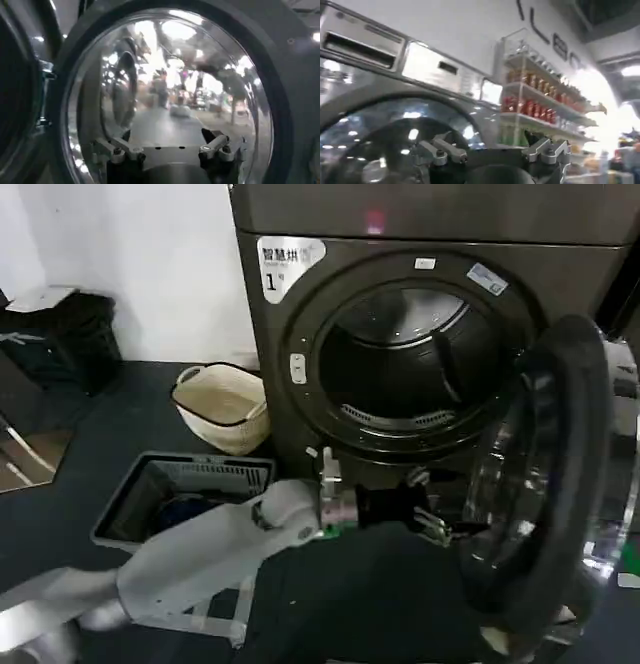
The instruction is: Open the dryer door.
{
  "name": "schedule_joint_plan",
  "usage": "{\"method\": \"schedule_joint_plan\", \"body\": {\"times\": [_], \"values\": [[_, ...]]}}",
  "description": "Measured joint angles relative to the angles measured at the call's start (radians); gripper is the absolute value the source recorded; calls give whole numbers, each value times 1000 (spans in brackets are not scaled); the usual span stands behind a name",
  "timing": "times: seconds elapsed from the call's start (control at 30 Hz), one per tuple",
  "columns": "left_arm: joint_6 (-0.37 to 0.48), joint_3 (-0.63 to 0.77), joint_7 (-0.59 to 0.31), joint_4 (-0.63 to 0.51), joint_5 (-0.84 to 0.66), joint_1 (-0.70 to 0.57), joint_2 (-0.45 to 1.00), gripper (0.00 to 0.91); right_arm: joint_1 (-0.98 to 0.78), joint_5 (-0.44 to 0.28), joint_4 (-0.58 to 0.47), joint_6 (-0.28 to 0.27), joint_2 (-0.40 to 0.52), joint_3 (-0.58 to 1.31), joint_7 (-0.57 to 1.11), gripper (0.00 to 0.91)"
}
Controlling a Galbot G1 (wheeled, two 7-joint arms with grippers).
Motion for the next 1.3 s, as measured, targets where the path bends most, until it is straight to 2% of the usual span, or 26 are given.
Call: {"method": "schedule_joint_plan", "body": {"times": [0.1,0.43,0.63,1.1,1.3], "values": [[-3,25,1,12,5,-19,-21,907,-21,-34,-5,5,-4,40,21,907],[-13,91,5,87,22,-70,-131,907,-125,-43,28,12,18,178,58,907],[-18,110,1,153,47,-86,-225,907,-161,-93,57,8,39,237,54,907],[-62,121,-94,280,154,-89,-400,907,-178,-142,96,-22,60,292,81,907],[-118,128,-129,321,236,-94,-457,907,-187,-150,116,-17,76,314,76,907]]}}
